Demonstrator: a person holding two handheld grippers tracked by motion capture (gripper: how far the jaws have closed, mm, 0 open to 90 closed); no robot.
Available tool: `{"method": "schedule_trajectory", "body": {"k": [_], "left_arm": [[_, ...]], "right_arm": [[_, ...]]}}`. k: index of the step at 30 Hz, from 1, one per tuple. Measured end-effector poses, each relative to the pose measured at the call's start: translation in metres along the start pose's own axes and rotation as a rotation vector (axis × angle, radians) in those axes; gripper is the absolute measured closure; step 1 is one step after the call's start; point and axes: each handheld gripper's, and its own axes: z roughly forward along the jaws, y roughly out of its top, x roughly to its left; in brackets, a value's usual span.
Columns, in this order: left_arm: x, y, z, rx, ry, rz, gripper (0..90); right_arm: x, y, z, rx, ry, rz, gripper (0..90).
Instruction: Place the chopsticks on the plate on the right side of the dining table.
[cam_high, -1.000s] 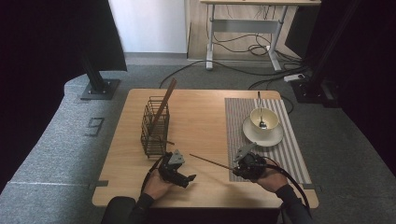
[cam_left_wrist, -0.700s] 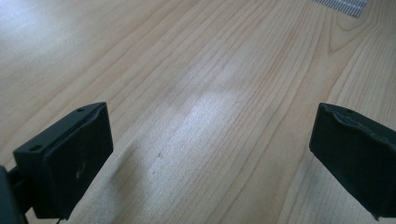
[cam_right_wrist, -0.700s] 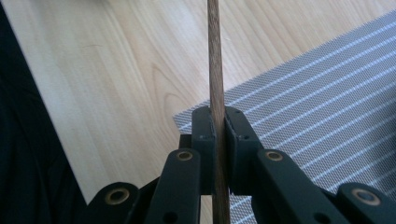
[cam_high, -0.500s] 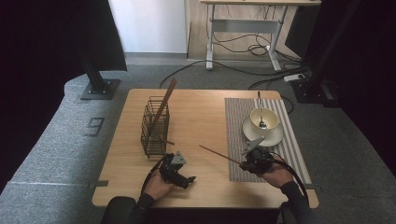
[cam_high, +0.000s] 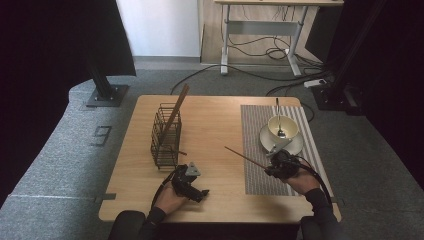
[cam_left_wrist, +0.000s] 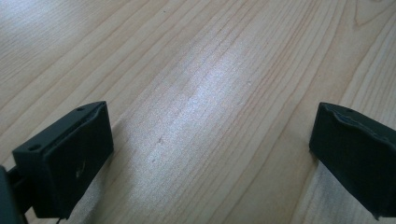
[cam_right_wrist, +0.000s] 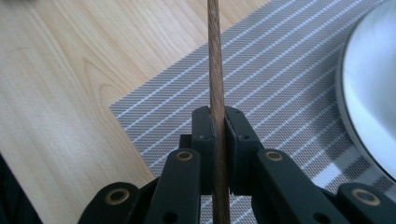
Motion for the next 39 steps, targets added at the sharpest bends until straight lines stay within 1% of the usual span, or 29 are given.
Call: {"method": "schedule_trajectory", "body": {"k": [2, 5, 6, 13, 25, 39], "left_arm": [[0.000, 0.000, 0.000, 0.001, -0.001, 0.001, 0.0], [0.000, 0.000, 0.000, 0.001, 0.000, 0.002, 0.0], [0.000, 0.000, 0.000, 0.001, 0.000, 0.003, 0.0], [0.000, 0.000, 0.000, 0.002, -0.001, 0.004, 0.0], [0.000, 0.000, 0.000, 0.001, -0.002, 0.004, 0.0], [0.000, 0.000, 0.000, 0.001, -0.002, 0.004, 0.0]], "right_arm": [[-0.002, 0.000, 0.000, 0.001, -0.004, 0.005, 83.3], [-0.010, -0.002, -0.002, 0.002, -0.019, 0.033, 83.2], [-0.010, -0.002, -0.002, 0.002, -0.019, 0.033, 83.2], [-0.023, -0.006, -0.002, 0.012, -0.048, 0.071, 83.3], [-0.049, -0.012, -0.003, 0.021, -0.101, 0.159, 83.3], [-0.076, -0.020, 0.000, 0.047, -0.155, 0.206, 83.2]]}}
